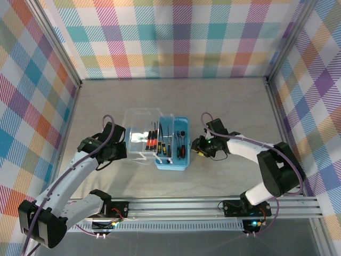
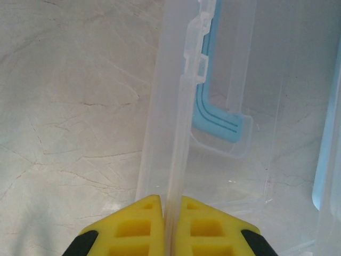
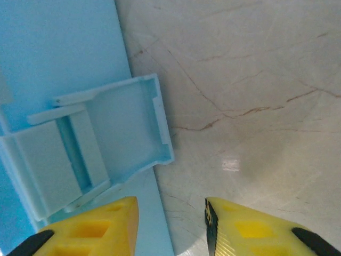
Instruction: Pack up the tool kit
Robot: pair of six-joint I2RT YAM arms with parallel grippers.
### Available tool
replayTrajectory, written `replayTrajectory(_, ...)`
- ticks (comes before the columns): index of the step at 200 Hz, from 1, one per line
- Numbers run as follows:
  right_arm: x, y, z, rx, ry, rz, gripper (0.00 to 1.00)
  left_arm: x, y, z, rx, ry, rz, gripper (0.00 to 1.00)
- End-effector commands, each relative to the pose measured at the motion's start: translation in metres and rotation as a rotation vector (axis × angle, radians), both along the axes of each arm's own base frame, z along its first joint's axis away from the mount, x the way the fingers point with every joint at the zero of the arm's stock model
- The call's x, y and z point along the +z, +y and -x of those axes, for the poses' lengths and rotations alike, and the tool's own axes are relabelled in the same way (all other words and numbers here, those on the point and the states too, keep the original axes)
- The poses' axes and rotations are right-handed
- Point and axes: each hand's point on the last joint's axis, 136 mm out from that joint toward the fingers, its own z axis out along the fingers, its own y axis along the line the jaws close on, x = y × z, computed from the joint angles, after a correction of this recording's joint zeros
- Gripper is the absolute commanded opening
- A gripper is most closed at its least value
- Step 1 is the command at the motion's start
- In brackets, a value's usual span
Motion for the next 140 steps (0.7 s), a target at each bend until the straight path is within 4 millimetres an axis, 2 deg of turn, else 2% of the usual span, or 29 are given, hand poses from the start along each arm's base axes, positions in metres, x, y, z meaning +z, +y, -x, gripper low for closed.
replayTrajectory(1,0.009,0.015,-0.009,-0.005,-0.032,-0.010,0.39,0.029,-0.012,-0.013,-0.018,-0.088,0.048,0.00)
replayTrajectory(47,0.012,0.031,-0.007,0.018,-0.037,-0.009,0.38,0.055,-0.019,-0.013,-0.038,-0.116,0.043,0.00)
replayTrajectory(88,0.011,0.042,-0.005,0.034,-0.033,-0.014,0.38,0.066,-0.035,-0.007,-0.081,-0.116,0.076,0.00)
replayTrajectory(105,0.010,0.046,-0.004,0.041,-0.032,-0.018,0.38,0.064,-0.043,-0.005,-0.103,-0.110,0.081,0.00)
replayTrajectory(140,0.018,0.045,-0.006,0.046,-0.050,-0.006,0.38,0.047,-0.049,-0.001,-0.137,-0.056,0.025,0.00)
